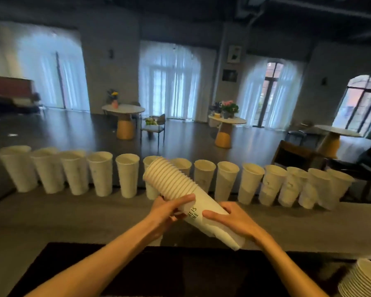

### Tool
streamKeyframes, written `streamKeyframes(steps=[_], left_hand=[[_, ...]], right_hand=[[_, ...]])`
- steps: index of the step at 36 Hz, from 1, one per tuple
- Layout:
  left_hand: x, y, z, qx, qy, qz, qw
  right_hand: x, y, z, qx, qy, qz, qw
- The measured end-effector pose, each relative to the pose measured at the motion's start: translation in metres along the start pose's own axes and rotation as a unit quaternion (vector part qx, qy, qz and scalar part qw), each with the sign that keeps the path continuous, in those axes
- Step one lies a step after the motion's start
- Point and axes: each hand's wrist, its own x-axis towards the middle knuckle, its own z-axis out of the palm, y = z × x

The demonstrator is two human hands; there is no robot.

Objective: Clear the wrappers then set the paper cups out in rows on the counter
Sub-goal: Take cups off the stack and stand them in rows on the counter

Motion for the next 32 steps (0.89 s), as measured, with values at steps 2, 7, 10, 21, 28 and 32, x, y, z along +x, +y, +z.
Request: streamKeyframes(steps=[2, 7, 10, 21, 28, 32], left_hand=[[-0.011, 0.016, -0.028, -0.018, 0.063, 0.014, 0.998], [-0.045, 0.049, -0.101, -0.038, 0.205, 0.077, 0.975], [-0.074, 0.064, -0.144, -0.038, 0.286, 0.112, 0.951], [-0.117, 0.117, -0.297, 0.029, 0.454, 0.225, 0.862], [-0.121, 0.155, -0.383, -0.02, 0.489, 0.237, 0.839], [-0.114, 0.182, -0.425, -0.055, 0.514, 0.273, 0.811]], right_hand=[[0.026, -0.019, 0.022, -0.018, -0.043, -0.031, 0.998], [0.087, -0.063, 0.093, -0.061, -0.136, -0.101, 0.984], [0.103, -0.098, 0.144, -0.052, -0.179, -0.152, 0.971], [0.138, -0.213, 0.317, -0.016, -0.166, -0.229, 0.959], [0.167, -0.276, 0.387, -0.093, -0.08, -0.267, 0.956], [0.203, -0.288, 0.425, -0.185, -0.002, -0.319, 0.929]])
